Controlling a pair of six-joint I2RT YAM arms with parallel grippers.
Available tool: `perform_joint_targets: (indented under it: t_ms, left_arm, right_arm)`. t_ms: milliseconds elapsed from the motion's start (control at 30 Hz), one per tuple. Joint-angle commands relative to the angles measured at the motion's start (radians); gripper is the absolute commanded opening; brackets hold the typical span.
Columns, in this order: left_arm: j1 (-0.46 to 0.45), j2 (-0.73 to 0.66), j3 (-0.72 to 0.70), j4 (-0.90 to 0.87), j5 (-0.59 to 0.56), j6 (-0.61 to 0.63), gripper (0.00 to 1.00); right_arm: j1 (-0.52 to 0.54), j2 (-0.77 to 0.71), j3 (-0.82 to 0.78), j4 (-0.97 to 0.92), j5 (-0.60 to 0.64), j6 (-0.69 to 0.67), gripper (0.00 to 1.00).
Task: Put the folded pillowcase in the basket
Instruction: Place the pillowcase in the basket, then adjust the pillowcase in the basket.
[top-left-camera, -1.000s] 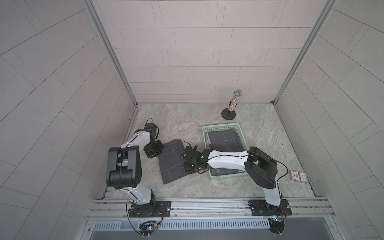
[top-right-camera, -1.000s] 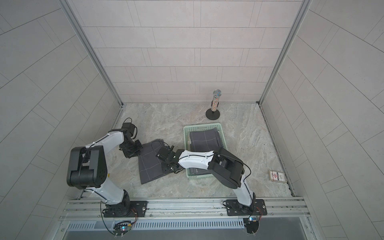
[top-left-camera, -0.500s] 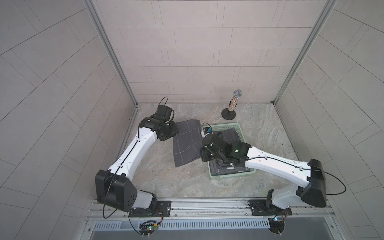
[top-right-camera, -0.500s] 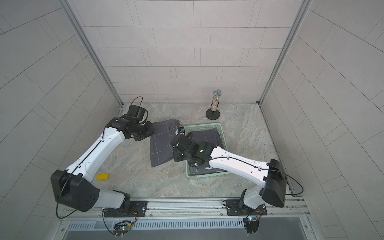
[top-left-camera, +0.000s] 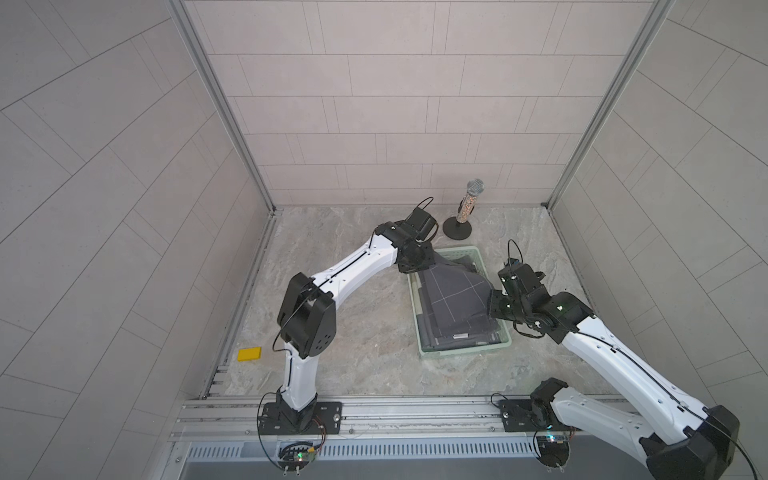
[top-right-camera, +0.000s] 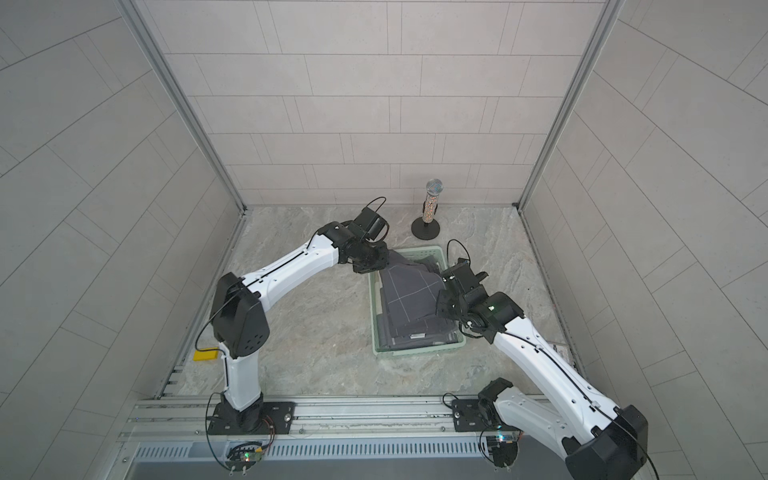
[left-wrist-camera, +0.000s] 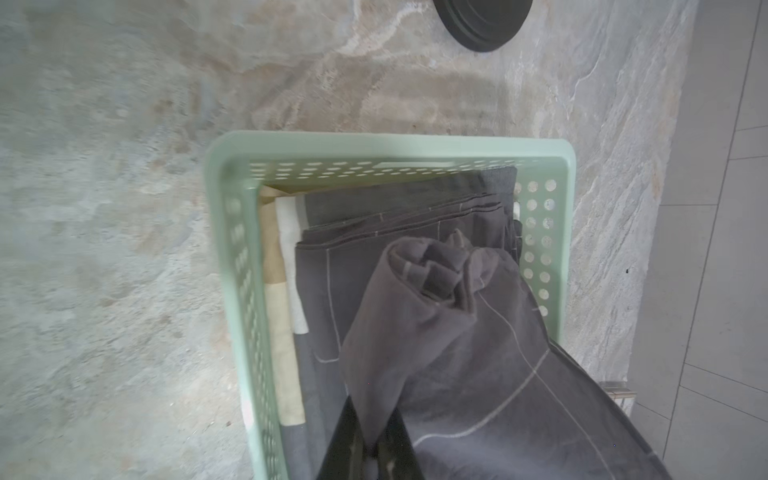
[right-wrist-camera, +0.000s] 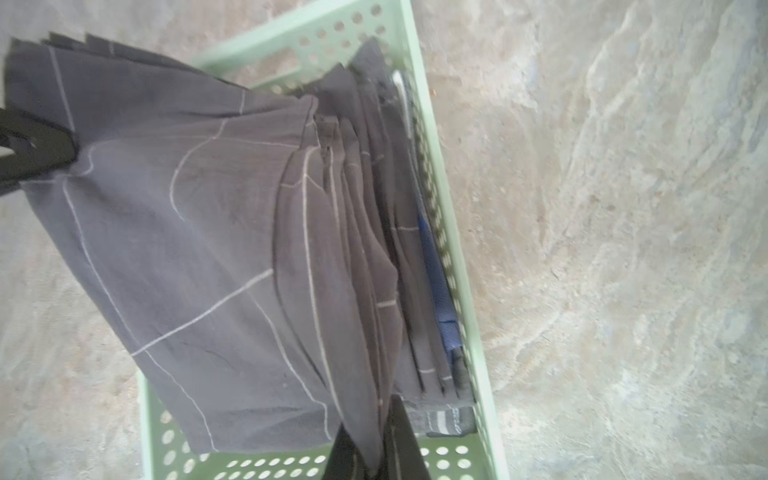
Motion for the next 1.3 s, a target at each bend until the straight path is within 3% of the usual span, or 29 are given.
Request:
perform_joint_targets:
  t_ms: [0, 233, 333, 367, 433, 467, 567, 667, 900, 933, 967, 1000, 1033, 1133, 1267]
  left_arm:
    - [0.013, 0.045, 0.048, -0.013, -0.050, -0.011, 0.08]
    - [0.018, 0.121, 0.004, 0.005, -0.059, 0.007, 0.12]
    - [0.027, 0.139, -0.031, 0.017, -0.060, 0.008, 0.23]
    - [0.032, 0.142, -0.034, 0.013, -0.063, 0.010, 0.28]
    - [0.041, 0.138, -0.044, 0.006, -0.070, 0.013, 0.39]
    - [0.043, 0.134, -0.048, 0.008, -0.072, 0.014, 0.43]
    - [0.051, 0.111, -0.052, 0.018, -0.056, 0.025, 0.51]
    - [0.051, 0.056, -0.062, 0.054, -0.017, 0.036, 0.58]
    - [0.049, -0.095, -0.086, 0.081, 0.074, 0.056, 0.61]
    - [0.047, -0.124, -0.110, 0.076, 0.071, 0.062, 0.61]
    - [0.048, -0.152, -0.138, 0.077, 0.062, 0.064, 0.60]
    - [0.048, -0.181, -0.181, 0.079, 0.053, 0.063, 0.58]
    - [0.046, -0.213, -0.228, 0.092, 0.049, 0.062, 0.54]
    - [0.040, -0.283, -0.390, 0.160, 0.061, 0.032, 0.40]
    - [0.018, -0.330, -0.537, 0.260, 0.073, -0.023, 0.39]
  right_arm:
    - [-0.024, 0.005, -0.061, -0.030, -0.037, -0.036, 0.00]
    - [-0.048, 0.052, -0.174, 0.056, -0.062, -0.022, 0.00]
    - [-0.054, 0.077, -0.193, 0.077, -0.078, -0.023, 0.02]
    - [-0.056, 0.082, -0.195, 0.079, -0.074, -0.023, 0.08]
    - [-0.058, 0.089, -0.193, 0.076, -0.070, -0.025, 0.33]
    - [-0.060, 0.088, -0.189, 0.073, -0.070, -0.026, 0.38]
    - [-0.060, 0.073, -0.165, 0.039, -0.066, -0.029, 0.49]
    - [-0.060, 0.032, -0.118, -0.014, -0.058, -0.034, 0.50]
    - [-0.056, -0.033, -0.019, -0.052, -0.043, -0.050, 0.47]
    - [-0.056, -0.017, -0.009, -0.037, -0.046, -0.057, 0.42]
    - [-0.056, 0.004, -0.001, -0.014, -0.058, -0.068, 0.27]
    - [-0.057, 0.040, 0.007, 0.015, -0.077, -0.078, 0.05]
    - [-0.056, 0.082, 0.018, 0.044, -0.087, -0.084, 0.00]
    - [-0.057, 0.223, 0.066, 0.130, -0.104, -0.108, 0.00]
    - [-0.058, 0.408, 0.144, 0.169, -0.117, -0.124, 0.00]
